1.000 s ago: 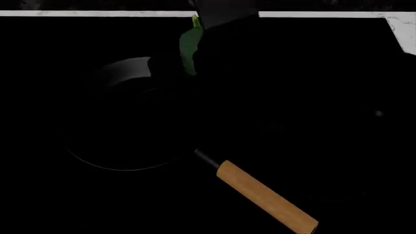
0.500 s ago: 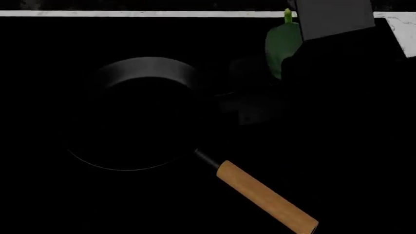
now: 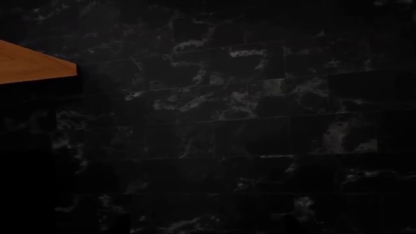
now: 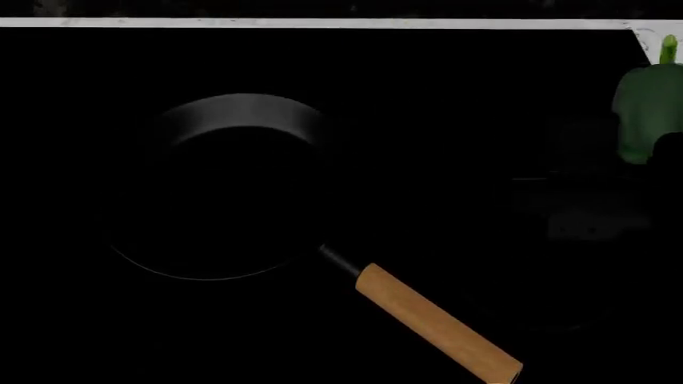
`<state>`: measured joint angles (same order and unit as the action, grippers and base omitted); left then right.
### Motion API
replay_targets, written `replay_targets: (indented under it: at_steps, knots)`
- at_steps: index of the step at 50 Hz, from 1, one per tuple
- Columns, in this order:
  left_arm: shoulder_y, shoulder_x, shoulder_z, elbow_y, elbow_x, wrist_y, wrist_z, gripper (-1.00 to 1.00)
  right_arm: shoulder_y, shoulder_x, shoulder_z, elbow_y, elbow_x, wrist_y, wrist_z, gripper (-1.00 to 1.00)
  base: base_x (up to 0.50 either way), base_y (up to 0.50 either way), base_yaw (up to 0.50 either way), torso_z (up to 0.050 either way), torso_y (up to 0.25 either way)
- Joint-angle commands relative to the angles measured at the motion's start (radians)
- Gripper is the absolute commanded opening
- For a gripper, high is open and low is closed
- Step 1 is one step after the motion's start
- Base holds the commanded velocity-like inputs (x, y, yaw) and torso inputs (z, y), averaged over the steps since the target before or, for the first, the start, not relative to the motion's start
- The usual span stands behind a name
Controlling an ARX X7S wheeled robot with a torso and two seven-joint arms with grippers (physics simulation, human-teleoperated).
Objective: Pick the bell pepper from the pan and place it in the bowl.
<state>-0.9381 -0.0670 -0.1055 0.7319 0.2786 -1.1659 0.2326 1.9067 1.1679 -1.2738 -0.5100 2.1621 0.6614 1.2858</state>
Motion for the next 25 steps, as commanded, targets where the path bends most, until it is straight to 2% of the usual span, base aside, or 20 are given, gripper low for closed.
replay_targets:
  at_steps: [1, 10, 25]
  knots:
    - [0.171, 0.024, -0.086, -0.014, -0.040, 0.012, -0.024, 1.00, 0.035, 0.179, 0.013, -0.084, 0.053, 0.011, 0.055, -1.00, -0.01, 0.00, 0.00, -0.013, -0.013]
    - [0.187, 0.022, -0.095, -0.040, -0.070, 0.042, -0.041, 1.00, 0.071, 0.282, 0.041, -0.113, 0.102, 0.054, 0.099, -1.00, -0.01, 0.00, 0.00, -0.013, -0.013]
    - [0.212, 0.015, -0.105, -0.056, -0.108, 0.070, -0.066, 1.00, 0.120, 0.365, 0.091, -0.061, 0.144, 0.147, 0.150, -1.00, -0.01, 0.00, 0.00, -0.013, -0.013]
